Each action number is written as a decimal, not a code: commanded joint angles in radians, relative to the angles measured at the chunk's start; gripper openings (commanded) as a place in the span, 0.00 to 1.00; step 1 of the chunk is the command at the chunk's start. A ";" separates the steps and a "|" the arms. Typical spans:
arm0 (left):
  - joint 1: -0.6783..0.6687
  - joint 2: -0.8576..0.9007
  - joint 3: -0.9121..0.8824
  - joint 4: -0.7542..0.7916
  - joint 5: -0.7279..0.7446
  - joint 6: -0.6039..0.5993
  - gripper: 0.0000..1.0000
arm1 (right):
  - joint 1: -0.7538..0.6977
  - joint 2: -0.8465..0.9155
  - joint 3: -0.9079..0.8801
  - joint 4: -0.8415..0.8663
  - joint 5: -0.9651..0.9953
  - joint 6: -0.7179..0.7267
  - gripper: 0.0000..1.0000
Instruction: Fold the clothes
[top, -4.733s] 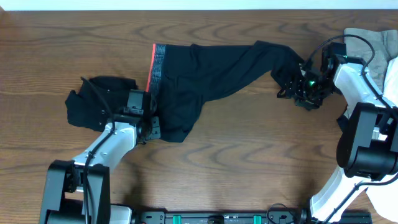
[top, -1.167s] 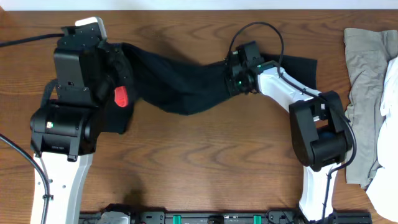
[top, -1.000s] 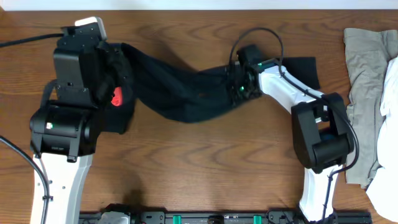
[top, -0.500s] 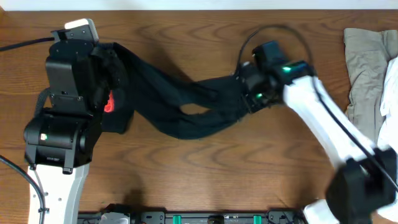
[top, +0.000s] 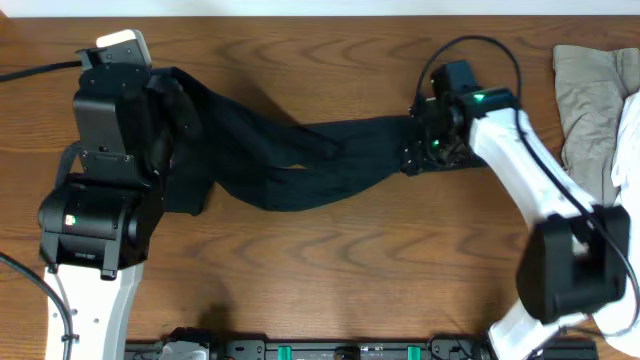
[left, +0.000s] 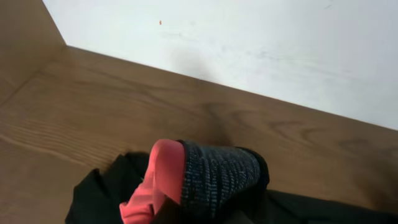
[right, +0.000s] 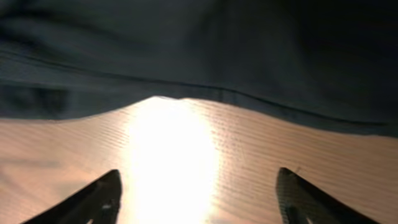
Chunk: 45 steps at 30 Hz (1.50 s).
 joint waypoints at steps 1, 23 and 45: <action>0.003 -0.015 0.034 -0.002 -0.030 0.008 0.06 | -0.013 0.089 -0.006 0.032 0.024 0.074 0.80; 0.003 -0.015 0.034 -0.022 -0.030 0.009 0.06 | -0.042 0.173 -0.002 0.110 0.102 0.134 0.01; 0.003 -0.015 0.034 -0.044 -0.031 0.025 0.06 | -0.335 0.145 -0.003 0.149 0.101 0.151 0.70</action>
